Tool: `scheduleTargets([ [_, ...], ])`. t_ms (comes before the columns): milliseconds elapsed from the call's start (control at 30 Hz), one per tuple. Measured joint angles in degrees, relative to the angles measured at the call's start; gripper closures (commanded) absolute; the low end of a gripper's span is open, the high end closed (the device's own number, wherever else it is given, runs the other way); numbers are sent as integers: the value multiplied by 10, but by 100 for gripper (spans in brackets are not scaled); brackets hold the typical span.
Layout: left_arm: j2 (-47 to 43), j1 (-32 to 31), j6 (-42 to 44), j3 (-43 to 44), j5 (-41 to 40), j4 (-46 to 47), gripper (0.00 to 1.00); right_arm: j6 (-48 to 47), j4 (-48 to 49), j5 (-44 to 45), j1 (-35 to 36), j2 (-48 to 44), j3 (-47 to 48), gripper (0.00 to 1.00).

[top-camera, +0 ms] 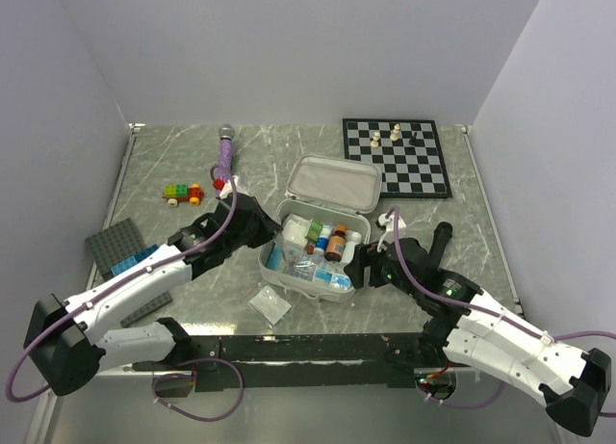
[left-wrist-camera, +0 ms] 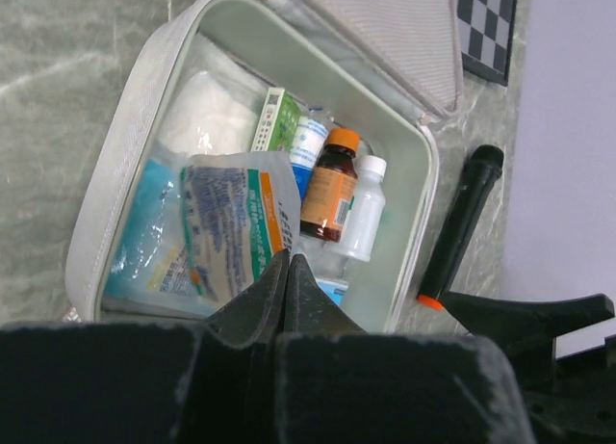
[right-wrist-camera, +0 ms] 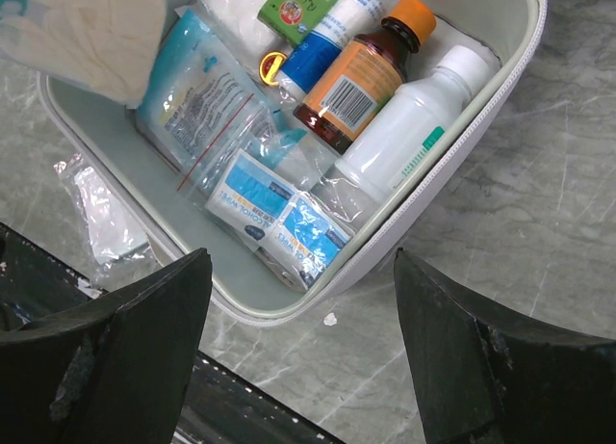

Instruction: Organize the medicine kit

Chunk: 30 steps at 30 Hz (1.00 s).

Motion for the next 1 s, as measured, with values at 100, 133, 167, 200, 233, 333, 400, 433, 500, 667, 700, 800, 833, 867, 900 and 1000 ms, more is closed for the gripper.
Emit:
scheduleTargets([
  [100,5,-20,-48,0,-33,-3,99,0,2,0,0,-6,-7,17],
  [133,8,-29,-69,1,-52,-4,99,1,1,0,0,-7,-9,17],
  [167,12,-37,-92,3,-68,-10,99,1,3,-2,0,-8,-10,18],
  [200,22,-47,-116,12,-88,-24,99,1,3,-2,0,-8,-12,18],
  [233,35,-55,-140,24,-106,-40,99,1,4,-3,0,-8,-13,18],
  [333,89,-74,-215,71,-153,-93,99,0,5,-7,0,-8,-13,18],
  [400,129,-82,-261,108,-177,-136,99,0,5,-9,0,-8,-13,18],
  [433,150,-86,-286,129,-187,-157,99,-1,4,-9,0,-8,-13,18],
  [500,188,-94,-335,166,-206,-200,99,-2,5,-10,0,-8,-13,17],
  [667,240,-109,-437,209,-230,-285,99,-2,5,-13,0,-8,-13,18],
  [700,245,-109,-454,210,-232,-297,99,-2,5,-13,0,-8,-13,18],
  [800,255,-109,-484,210,-240,-316,99,-2,5,-15,0,-8,-13,17],
  [833,258,-109,-494,210,-243,-320,99,-2,5,-15,0,-9,-13,17],
  [867,259,-109,-501,210,-247,-323,99,-2,5,-15,0,-9,-13,17],
  [900,259,-109,-509,210,-250,-323,99,-2,5,-15,0,-9,-13,18],
  [1000,265,-109,-520,212,-257,-324,99,-2,5,-15,0,-9,-13,18],
])
